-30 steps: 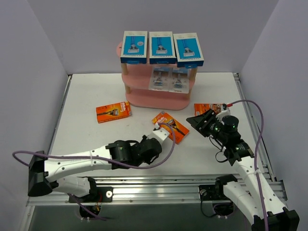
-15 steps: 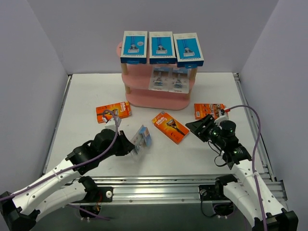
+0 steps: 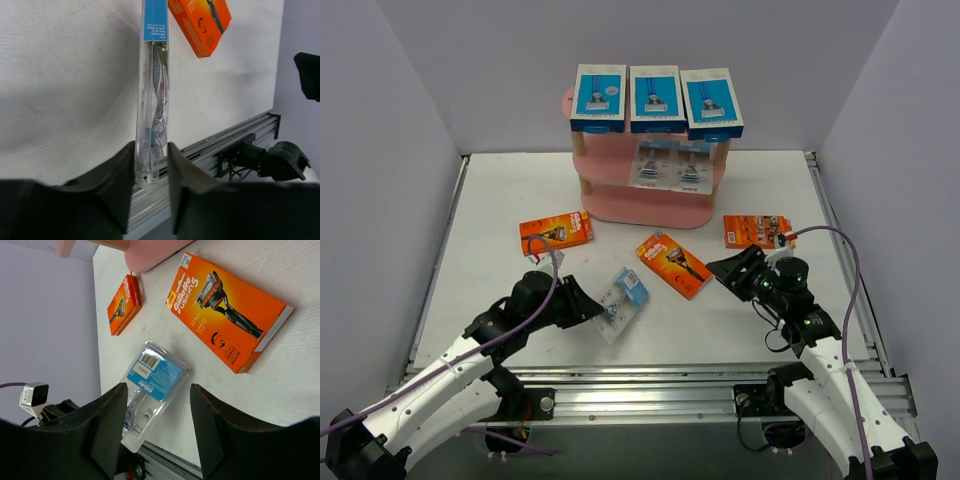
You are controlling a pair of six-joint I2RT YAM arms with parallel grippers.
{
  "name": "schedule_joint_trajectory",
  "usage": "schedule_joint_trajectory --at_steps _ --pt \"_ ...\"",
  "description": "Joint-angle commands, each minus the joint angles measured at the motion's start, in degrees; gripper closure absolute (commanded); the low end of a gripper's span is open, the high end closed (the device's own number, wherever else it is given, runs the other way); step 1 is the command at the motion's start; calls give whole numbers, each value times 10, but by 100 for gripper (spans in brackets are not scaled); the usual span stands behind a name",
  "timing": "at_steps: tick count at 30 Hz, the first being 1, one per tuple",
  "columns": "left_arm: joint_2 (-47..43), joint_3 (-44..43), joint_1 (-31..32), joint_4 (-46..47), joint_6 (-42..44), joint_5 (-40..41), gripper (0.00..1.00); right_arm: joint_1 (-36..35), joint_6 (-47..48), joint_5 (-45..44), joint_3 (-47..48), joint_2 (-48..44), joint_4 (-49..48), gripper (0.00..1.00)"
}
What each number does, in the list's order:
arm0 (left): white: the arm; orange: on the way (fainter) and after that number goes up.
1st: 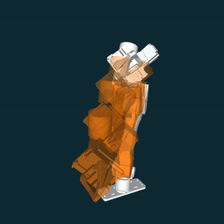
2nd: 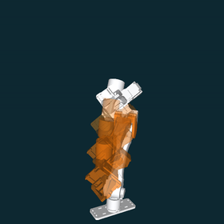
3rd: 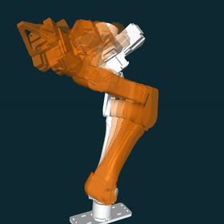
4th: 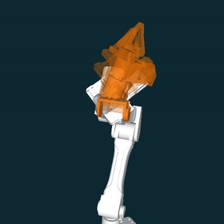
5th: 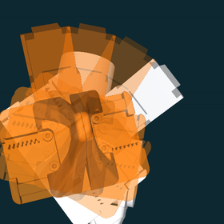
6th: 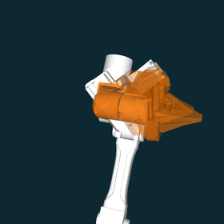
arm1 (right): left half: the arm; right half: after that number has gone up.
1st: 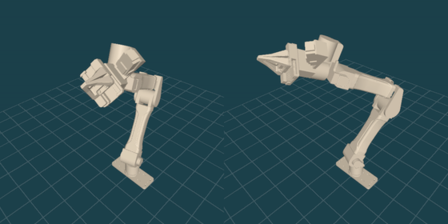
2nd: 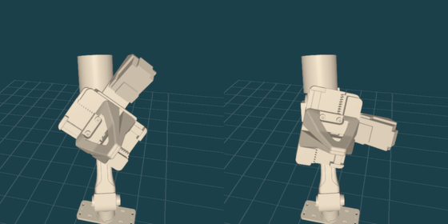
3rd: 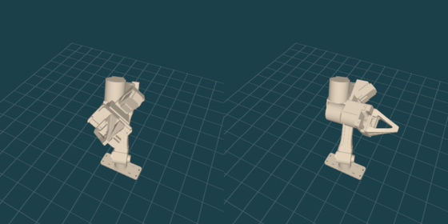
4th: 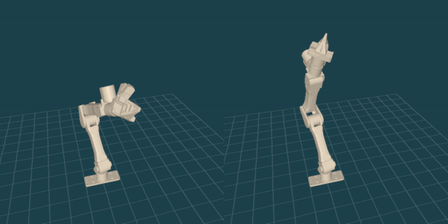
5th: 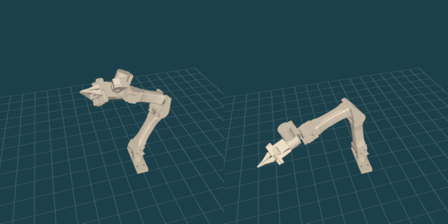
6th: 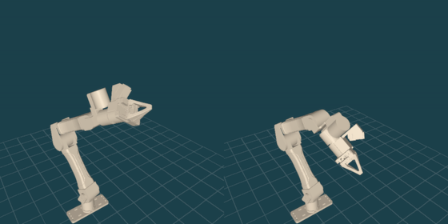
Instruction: Place and organize the shaving razors onto the shelf
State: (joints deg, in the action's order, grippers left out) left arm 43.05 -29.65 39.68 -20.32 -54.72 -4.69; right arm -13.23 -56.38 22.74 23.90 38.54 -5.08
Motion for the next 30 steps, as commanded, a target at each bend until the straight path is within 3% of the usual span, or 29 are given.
schedule_joint_trajectory --at_steps 1,3,7,14,21,25,30 --pt "0 6 -17 -19 14 10 55 -4 2 -1 -3 0 -30 51" --pt "5 4 -21 -34 23 22 34 -4 3 -1 -4 1 -31 51" --pt "26 -11 -26 -79 45 42 20 -3 7 2 -8 4 -34 49" --pt "58 -69 -25 -159 102 118 16 -3 9 0 -21 4 -43 49" --pt "83 -67 -5 -97 131 64 16 -4 19 -2 -28 -2 -41 48" --pt "140 -81 67 -79 153 78 16 -3 20 1 -32 -4 -44 48" --pt "214 -113 161 -94 163 186 16 -4 24 2 -39 -4 -46 48"
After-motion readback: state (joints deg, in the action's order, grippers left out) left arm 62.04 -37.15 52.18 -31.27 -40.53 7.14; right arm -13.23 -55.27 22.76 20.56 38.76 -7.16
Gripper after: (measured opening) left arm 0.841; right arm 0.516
